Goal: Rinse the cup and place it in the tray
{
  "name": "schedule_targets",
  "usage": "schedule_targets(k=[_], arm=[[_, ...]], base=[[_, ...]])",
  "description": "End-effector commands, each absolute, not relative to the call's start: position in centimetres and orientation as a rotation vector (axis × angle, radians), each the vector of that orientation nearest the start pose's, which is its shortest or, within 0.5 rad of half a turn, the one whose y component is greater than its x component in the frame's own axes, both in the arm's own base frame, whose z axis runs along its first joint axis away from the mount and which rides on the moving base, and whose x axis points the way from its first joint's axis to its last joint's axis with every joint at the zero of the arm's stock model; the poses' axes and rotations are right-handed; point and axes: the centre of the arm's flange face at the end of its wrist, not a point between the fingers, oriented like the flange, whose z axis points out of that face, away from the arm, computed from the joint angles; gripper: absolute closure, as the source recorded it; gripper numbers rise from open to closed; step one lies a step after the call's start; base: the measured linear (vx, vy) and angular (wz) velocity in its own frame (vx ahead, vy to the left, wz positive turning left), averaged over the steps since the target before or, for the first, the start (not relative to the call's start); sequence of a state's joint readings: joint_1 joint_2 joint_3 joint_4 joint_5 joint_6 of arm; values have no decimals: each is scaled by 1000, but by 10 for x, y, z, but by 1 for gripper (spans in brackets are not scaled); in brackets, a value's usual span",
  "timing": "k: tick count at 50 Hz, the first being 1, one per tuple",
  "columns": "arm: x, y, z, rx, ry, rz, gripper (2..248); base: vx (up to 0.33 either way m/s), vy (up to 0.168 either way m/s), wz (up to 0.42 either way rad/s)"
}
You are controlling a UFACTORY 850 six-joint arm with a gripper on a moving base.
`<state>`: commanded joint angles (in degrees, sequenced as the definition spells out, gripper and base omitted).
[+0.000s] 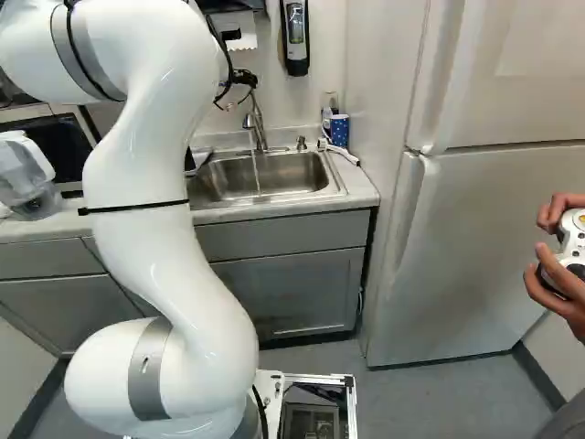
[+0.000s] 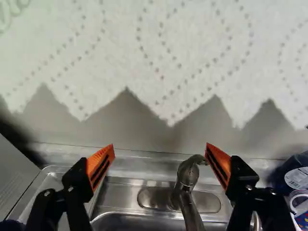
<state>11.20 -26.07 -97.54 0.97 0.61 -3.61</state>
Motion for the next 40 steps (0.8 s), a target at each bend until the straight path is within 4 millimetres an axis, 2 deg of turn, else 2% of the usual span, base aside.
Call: schedule_targets(k=[17,40], arm=[[692,137,691,-2480,-302,-1758,3],[677,137,688,-2543,-314,-1667,3]], base=[[0,0,0],[0,0,0]])
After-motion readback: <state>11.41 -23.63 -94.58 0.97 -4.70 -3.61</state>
